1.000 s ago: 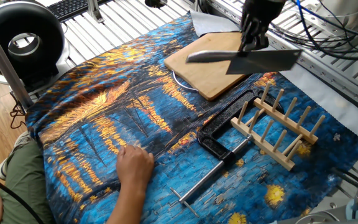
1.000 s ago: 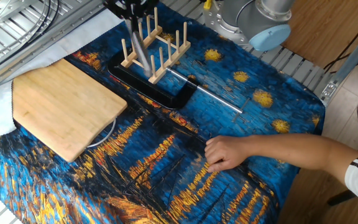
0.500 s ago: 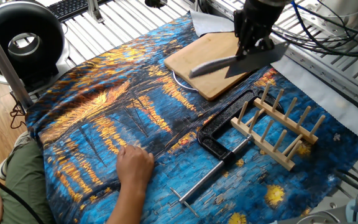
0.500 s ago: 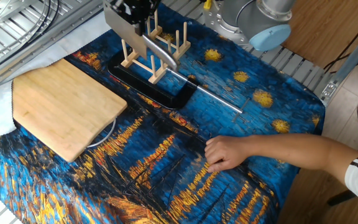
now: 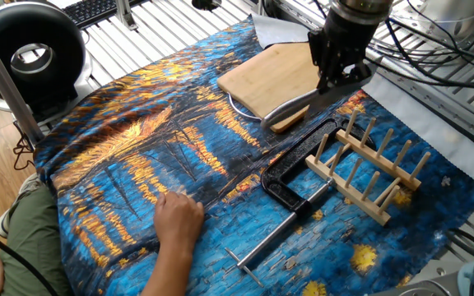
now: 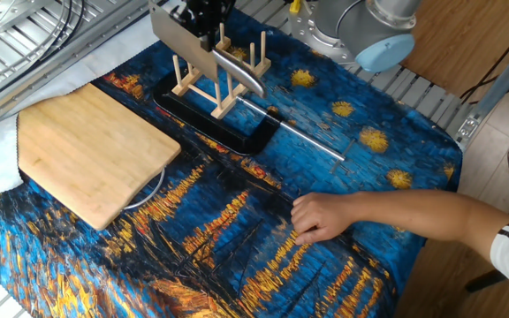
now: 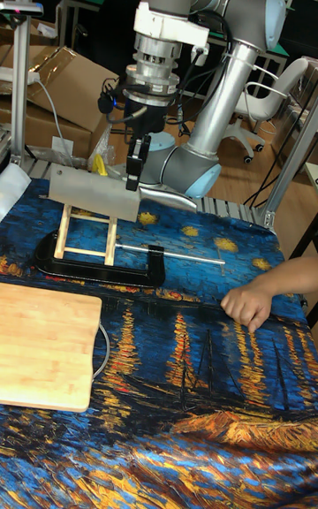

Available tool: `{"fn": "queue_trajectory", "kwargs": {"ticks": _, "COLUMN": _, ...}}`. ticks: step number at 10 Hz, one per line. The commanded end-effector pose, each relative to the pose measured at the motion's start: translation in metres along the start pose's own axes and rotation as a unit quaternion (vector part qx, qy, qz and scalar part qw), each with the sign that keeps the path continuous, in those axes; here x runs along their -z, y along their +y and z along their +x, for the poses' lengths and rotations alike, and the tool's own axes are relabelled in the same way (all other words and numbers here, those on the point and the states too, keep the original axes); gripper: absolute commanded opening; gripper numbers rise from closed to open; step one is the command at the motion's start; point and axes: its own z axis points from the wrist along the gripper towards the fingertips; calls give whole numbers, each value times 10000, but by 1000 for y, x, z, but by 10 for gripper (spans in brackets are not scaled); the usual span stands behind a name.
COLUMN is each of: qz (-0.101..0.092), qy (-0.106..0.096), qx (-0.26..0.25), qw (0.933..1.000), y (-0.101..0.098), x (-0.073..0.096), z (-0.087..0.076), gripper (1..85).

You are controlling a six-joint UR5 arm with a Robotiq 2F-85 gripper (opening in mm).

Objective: Put the knife on the knife rack

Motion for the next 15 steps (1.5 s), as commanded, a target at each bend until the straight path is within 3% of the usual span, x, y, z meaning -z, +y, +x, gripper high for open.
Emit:
{"fn": "queue_trajectory", "kwargs": {"ticks": 1, "qz": -57, "qy": -169, "qx": 292, "qw": 9994, "y": 5, "x": 0, "z": -10, "gripper": 10}}
{"fn": "queue_trajectory", "kwargs": {"ticks": 3, "qz": -141, "qy": -2, "qx": 643, "qw": 9978, "y": 9, "x": 0, "z": -1, "gripper": 10}}
{"fn": "queue_trajectory", "kwargs": {"ticks": 5, "qz": -81, "qy": -28, "qx": 465, "qw": 9989, "y": 36, "x": 1, "z": 5, "gripper": 10}}
{"fn": "queue_trajectory", "kwargs": {"ticks": 6, "qz": -48, "qy": 8, "qx": 552, "qw": 9985, "y": 40, "x": -1, "z": 12, "gripper": 10}}
{"fn": "queue_trajectory", "kwargs": {"ticks": 7, "qz": -55, "qy": -176, "qx": 406, "qw": 9990, "y": 54, "x": -9, "z": 12, "gripper": 10}}
{"fn": "queue_trajectory", "kwargs": {"ticks": 10, "qz": 19, "qy": -127, "qx": 502, "qw": 9987, "y": 53, "x": -15, "z": 23, "gripper": 10}}
{"fn": "queue_trajectory", "kwargs": {"ticks": 15, "qz": 161, "qy": -191, "qx": 510, "qw": 9984, "y": 47, "x": -33, "z": 20, "gripper": 10}}
